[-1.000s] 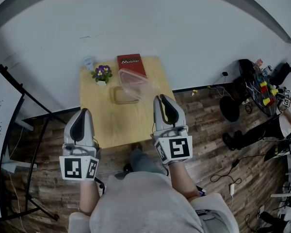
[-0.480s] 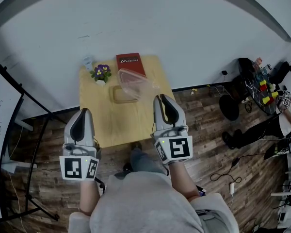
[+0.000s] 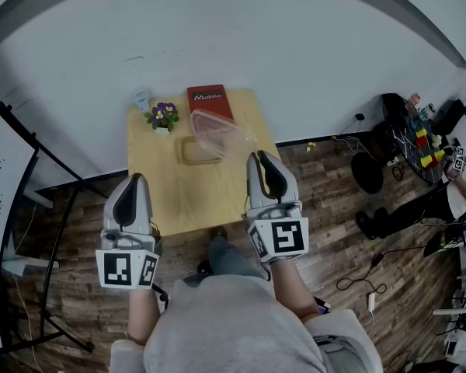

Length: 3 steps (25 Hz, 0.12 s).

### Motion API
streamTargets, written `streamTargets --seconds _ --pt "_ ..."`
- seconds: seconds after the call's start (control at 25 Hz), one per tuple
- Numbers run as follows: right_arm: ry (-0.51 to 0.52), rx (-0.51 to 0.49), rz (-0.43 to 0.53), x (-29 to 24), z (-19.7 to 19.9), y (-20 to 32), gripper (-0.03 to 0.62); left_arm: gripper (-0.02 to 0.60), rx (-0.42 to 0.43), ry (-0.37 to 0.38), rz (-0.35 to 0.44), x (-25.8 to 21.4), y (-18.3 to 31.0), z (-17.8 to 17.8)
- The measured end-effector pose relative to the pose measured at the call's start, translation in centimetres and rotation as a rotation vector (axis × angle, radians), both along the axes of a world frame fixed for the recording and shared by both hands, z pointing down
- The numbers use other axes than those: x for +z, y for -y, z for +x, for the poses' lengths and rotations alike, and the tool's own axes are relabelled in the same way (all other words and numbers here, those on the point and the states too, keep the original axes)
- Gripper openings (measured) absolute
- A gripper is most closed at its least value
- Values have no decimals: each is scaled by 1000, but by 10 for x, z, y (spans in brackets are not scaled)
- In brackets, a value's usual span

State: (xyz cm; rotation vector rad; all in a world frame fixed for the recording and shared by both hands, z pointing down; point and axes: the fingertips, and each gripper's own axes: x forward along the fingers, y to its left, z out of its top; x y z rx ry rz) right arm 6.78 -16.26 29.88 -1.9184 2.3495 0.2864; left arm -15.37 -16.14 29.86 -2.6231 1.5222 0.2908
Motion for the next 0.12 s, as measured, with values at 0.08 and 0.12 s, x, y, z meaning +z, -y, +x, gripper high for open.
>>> streamTargets --seconds 0.08,0.12 --pt "4 -1 -1 -1 0 1 41 5 -2 1 -1 0 0 -1" --pt "6 -1 -2 -1 0 1 41 5 -2 1 -2 -1 1 -1"
